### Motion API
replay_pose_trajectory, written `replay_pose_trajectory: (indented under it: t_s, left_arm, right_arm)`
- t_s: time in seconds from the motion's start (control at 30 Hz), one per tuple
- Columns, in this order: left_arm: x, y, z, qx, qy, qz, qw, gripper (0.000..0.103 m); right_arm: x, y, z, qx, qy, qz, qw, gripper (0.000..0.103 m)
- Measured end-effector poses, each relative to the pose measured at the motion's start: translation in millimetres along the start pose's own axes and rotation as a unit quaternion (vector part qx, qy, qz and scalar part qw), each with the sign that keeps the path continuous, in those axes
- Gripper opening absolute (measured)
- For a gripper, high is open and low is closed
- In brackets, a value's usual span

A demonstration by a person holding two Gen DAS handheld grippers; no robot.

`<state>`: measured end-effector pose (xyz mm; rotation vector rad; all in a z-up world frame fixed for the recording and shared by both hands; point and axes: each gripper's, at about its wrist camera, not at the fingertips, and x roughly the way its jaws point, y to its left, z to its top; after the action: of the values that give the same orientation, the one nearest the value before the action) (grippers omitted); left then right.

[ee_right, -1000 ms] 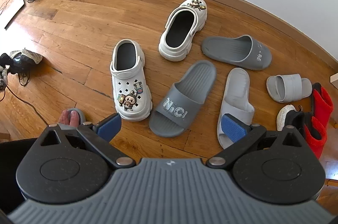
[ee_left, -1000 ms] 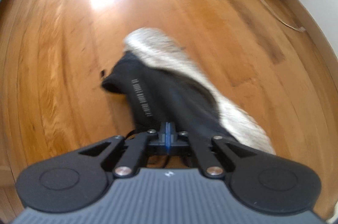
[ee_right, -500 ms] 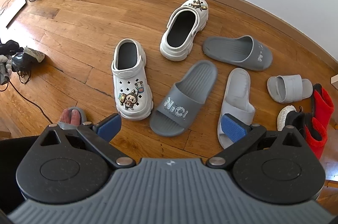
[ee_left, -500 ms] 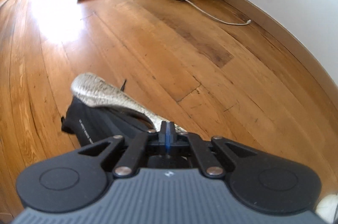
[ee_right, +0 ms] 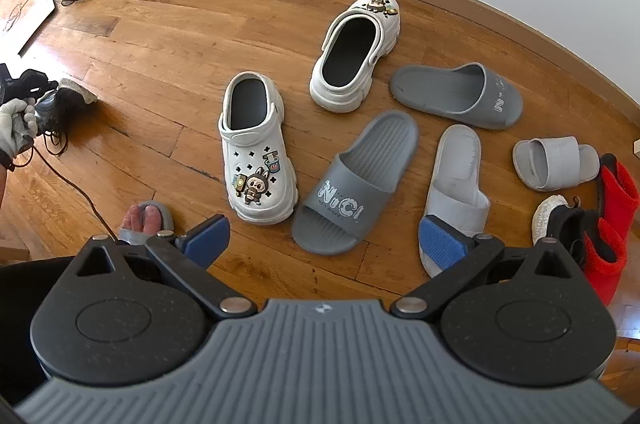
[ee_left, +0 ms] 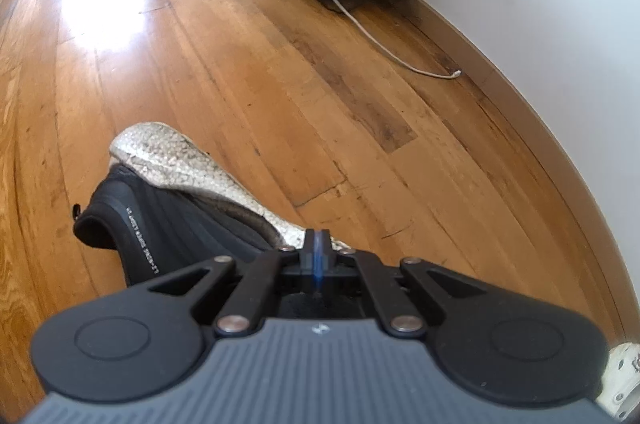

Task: Organize scattered shoes
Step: 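Lift the black sneaker with the left gripper and turn it upright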

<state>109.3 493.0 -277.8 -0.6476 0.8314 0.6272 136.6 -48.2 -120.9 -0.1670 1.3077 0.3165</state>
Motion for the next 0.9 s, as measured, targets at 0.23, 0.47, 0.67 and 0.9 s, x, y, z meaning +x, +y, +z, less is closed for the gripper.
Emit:
replay_pose_trajectory:
  t_s: [0.23, 0.47, 0.67, 0.9]
  left_arm:
    - [16, -33, 4, 0.007, 0.020, -0.014, 0.9997, 0.000]
    - [49, -122, -50, 0.160, 0.088, -0.012, 0.9832, 0.000]
    - [38, -128, -67, 0.188, 0.047, 0.013, 0.9809, 0.000]
    - [-3, -131, -55, 0.242, -0.086, 0.047, 0.9653, 0.056]
  right_arm:
    - [0, 0, 0, 0.000, 0.003, 0.000, 1.000, 0.102]
    - [1, 2, 0, -0.003, 0.003, -0.007, 1.000, 0.102]
    - [1, -1, -1, -0.002, 0.006, -0.007, 1.000, 0.102]
    - [-5, -9, -3, 0.008, 0.003, 0.000, 1.000, 0.102]
